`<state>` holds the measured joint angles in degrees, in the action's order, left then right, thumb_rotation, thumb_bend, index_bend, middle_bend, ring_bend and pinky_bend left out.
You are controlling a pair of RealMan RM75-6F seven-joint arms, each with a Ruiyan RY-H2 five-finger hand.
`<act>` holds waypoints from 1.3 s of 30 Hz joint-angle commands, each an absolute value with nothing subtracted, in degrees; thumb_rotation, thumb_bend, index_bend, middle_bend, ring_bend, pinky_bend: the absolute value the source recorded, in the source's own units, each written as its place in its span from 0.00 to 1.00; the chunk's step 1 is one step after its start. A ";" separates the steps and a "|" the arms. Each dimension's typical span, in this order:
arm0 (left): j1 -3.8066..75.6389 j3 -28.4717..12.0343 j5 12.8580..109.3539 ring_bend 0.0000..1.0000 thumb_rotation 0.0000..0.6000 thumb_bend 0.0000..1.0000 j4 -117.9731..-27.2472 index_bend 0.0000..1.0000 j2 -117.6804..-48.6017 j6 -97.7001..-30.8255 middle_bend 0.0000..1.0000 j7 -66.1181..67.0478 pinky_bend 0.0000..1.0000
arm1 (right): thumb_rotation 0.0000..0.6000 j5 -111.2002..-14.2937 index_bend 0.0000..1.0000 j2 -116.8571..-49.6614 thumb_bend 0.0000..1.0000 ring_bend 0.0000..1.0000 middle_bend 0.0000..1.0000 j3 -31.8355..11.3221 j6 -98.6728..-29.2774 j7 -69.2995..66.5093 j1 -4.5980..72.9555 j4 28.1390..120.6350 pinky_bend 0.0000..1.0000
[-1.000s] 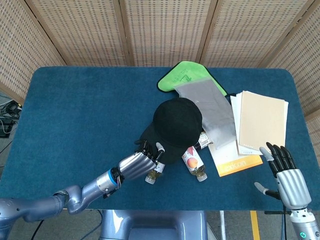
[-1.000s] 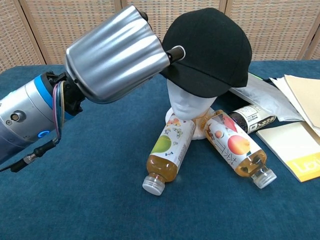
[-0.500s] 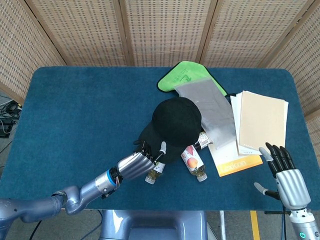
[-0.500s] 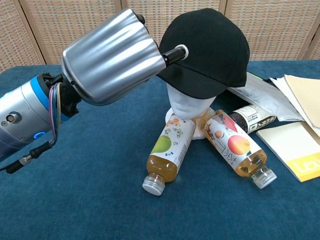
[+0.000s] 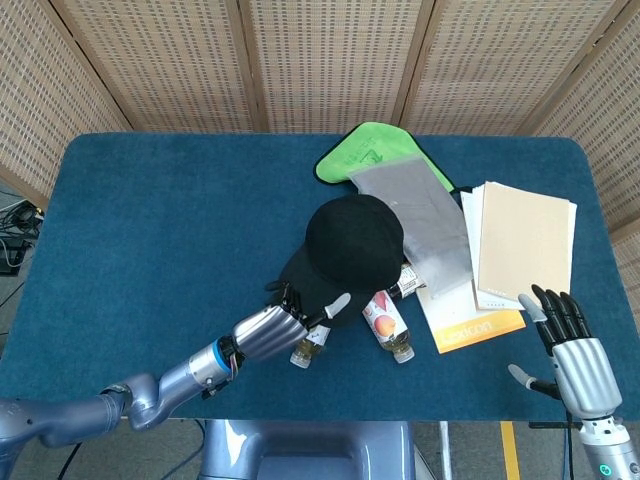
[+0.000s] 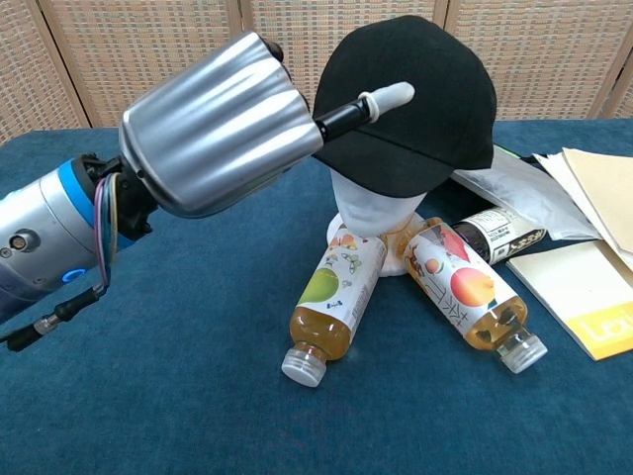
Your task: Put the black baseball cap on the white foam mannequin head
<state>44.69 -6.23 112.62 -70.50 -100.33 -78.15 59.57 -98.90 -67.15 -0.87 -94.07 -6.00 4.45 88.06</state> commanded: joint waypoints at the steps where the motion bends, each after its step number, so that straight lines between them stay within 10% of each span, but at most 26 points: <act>1: 44.16 -5.83 112.43 0.82 1.00 0.12 -70.48 0.00 -100.33 -78.17 0.88 59.66 0.68 | 1.00 -98.89 0.03 -67.16 0.05 0.00 0.00 -0.87 -94.04 -5.94 4.47 88.04 0.00; 23: 33.54 -4.31 112.49 0.79 1.00 0.08 -64.24 0.00 -105.74 -97.82 0.85 51.41 0.64 | 1.00 -98.91 0.03 -67.63 0.05 0.00 0.00 -0.67 -93.46 -4.43 4.54 87.95 0.00; 32: 22.21 -2.00 104.17 0.45 1.00 0.00 -69.60 0.00 -102.23 -104.33 0.42 42.41 0.30 | 1.00 -99.41 0.02 -68.08 0.05 0.00 0.00 -0.28 -92.90 -3.00 4.69 87.94 0.00; 36: 17.54 -0.02 100.56 0.13 1.00 0.00 -75.87 0.00 -97.82 -105.05 0.07 39.16 0.05 | 1.00 -99.24 0.01 -68.39 0.05 0.00 0.00 -0.08 -92.17 -1.47 4.73 88.03 0.00; 39: 14.42 2.28 97.09 0.00 1.00 0.00 -82.66 0.00 -92.91 -103.23 0.00 36.87 0.00 | 1.00 -98.66 0.00 -68.52 0.05 0.00 0.00 0.03 -91.22 0.25 4.76 88.37 0.00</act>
